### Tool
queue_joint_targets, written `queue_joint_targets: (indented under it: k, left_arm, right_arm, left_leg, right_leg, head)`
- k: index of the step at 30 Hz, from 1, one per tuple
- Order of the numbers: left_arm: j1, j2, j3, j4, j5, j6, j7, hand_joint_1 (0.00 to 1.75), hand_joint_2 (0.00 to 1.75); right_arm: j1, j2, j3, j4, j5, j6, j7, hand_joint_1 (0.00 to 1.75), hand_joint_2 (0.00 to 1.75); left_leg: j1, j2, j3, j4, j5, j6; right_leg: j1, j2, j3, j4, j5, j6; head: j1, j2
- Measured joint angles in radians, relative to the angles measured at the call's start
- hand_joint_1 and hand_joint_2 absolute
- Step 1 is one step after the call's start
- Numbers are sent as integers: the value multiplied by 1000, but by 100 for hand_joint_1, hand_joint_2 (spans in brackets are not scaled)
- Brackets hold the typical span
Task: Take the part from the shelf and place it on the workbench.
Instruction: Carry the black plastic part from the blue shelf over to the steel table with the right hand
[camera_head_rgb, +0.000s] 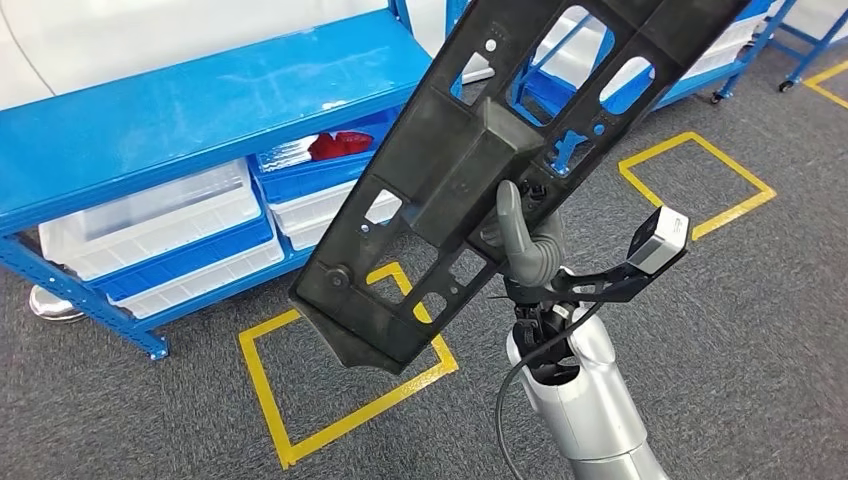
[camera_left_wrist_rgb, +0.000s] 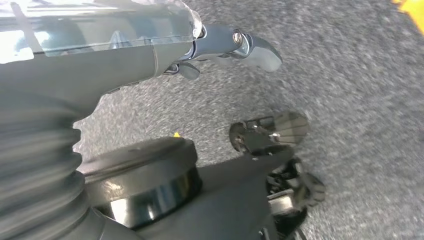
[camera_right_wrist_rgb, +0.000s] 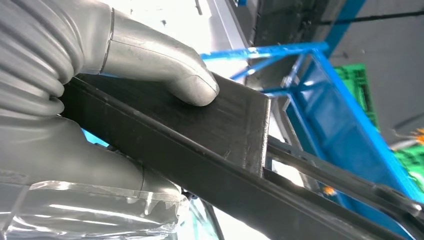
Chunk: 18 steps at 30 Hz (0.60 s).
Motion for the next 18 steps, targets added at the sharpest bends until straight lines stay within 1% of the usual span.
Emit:
queue_joint_targets:
  k: [1, 2, 3, 4, 5, 6, 7, 8, 9, 10, 11, 12, 13, 14, 15, 16, 17, 18]
  left_arm:
    - [-1, 0, 0, 0, 0, 0, 0, 0, 175]
    - [1, 0, 0, 0, 0, 0, 0, 0, 175]
    - [3, 0, 0, 0, 0, 0, 0, 0, 175]
    - [5, 0, 0, 0, 0, 0, 0, 0, 175]
    - [6, 0, 0, 0, 0, 0, 0, 0, 175]
    - [6, 0, 0, 0, 0, -1, 0, 0, 175]
    - [5, 0, 0, 0, -1, -1, 0, 0, 175]
    - [5, 1, 0, 0, -1, -1, 0, 0, 175]
    - [4, 1, 0, 0, -1, -2, 0, 0, 175]
    - [4, 1, 0, 0, -1, -2, 1, 0, 175]
    - [5, 2, 0, 0, -1, -2, 2, 0, 175]
    - [4, 2, 0, 0, -1, -3, 2, 0, 175]
    - [4, 1, 0, 0, 0, -3, 2, 0, 175]
    - [3, 1, 0, 0, 0, -3, 2, 0, 175]
    - [2, 1, 0, 0, 1, -3, 1, 0, 175]
    - [2, 1, 0, 0, 2, -3, 0, 0, 175]
    - [4, 1, 0, 0, 3, -3, 0, 0, 175]
    - [6, 1, 0, 0, 3, -4, 0, 0, 175]
  right_arm:
    - [-1, 0, 0, 0, 1, 1, -1, 175, 175]
    - [-1, 0, -1, 1, 1, 1, -2, 175, 175]
    - [-1, 0, -1, 2, 2, 1, -3, 175, 175]
    - [0, 0, -1, 3, 2, 1, -3, 175, 175]
    - [1, 0, -1, 5, 2, 1, -4, 175, 175]
    - [2, 0, -2, 6, 2, 2, -4, 175, 175]
    - [2, 0, -2, 6, 2, 2, -5, 175, 175]
    - [3, 0, -2, 7, 2, 2, -6, 175, 175]
    - [2, 0, -3, 7, 2, 3, -7, 175, 175]
    - [2, 0, -3, 7, 2, 4, -8, 175, 175]
    - [3, 0, -4, 7, 2, 5, -8, 175, 175]
    - [4, 0, -5, 7, 3, 6, -8, 175, 175]
    - [6, 0, -6, 6, 3, 6, -9, 175, 175]
    - [7, 0, -7, 6, 3, 7, -9, 175, 175]
    - [6, 0, -8, 6, 3, 7, -9, 175, 175]
    - [5, -1, -8, 5, 3, 8, -9, 175, 175]
    - [4, -1, -9, 5, 3, 9, -9, 175, 175]
    - [3, -1, -9, 6, 3, 10, -9, 175, 175]
  left_leg:
    - [3, -26, -19, 46, -29, -4]
    - [4, -53, -47, 111, -62, -6]
    - [4, -69, -80, 181, -92, -8]
    - [4, -76, -107, 234, -106, -10]
    - [4, -80, -119, 254, -101, -10]
    - [5, -83, -115, 235, -76, -9]
    - [6, -91, -94, 181, -37, -7]
    - [8, -113, -66, 113, -1, -4]
    - [11, -140, -41, 53, 24, 0]
    - [13, -164, -24, 12, 36, 3]
    - [14, -179, -17, -7, 36, 6]
    - [12, -176, -15, -12, 34, 9]
    - [13, -165, -14, -16, 36, 14]
    - [15, -153, -12, -22, 39, 21]
    - [16, -140, -9, -27, 42, 27]
    - [17, -126, -7, -33, 45, 33]
    - [15, -111, -5, -34, 45, 36]
    - [13, -96, -5, -34, 44, 39]
  right_leg:
    - [-3, 11, 1, -2, 2, -5]
    - [-2, 22, 0, -2, 3, -9]
    - [-2, 35, 0, -1, 3, -11]
    - [-1, 50, 0, 0, 3, -12]
    - [-1, 65, 0, 1, 3, -13]
    - [-1, 81, 0, 3, 3, -12]
    - [-1, 96, 1, 6, 2, -11]
    - [-2, 110, 0, 9, 1, -8]
    - [-1, 123, -3, 13, 0, -4]
    - [-2, 135, -8, 16, 0, 1]
    - [-4, 147, -14, 17, 3, 8]
    - [-6, 159, -19, 17, 6, 16]
    - [-8, 167, -23, 15, 9, 24]
    - [-7, 154, -27, 19, 7, 30]
    - [-4, 127, -35, 37, -5, 35]
    - [-2, 93, -53, 76, -29, 39]
    - [-2, 59, -81, 136, -61, 42]
    - [-4, 44, -115, 205, -94, 44]
  head:
    - [0, 0]
    - [0, 0]
    - [0, 0]
    - [0, 0]
    - [0, 0]
    - [0, 0]
    - [0, 0]
    - [0, 0]
    - [0, 0]
    - [0, 0]
    - [0, 0]
    - [0, 0]
    - [0, 0]
    - [0, 0]
    - [0, 0]
    - [0, 0]
    - [0, 0]
    - [0, 0]
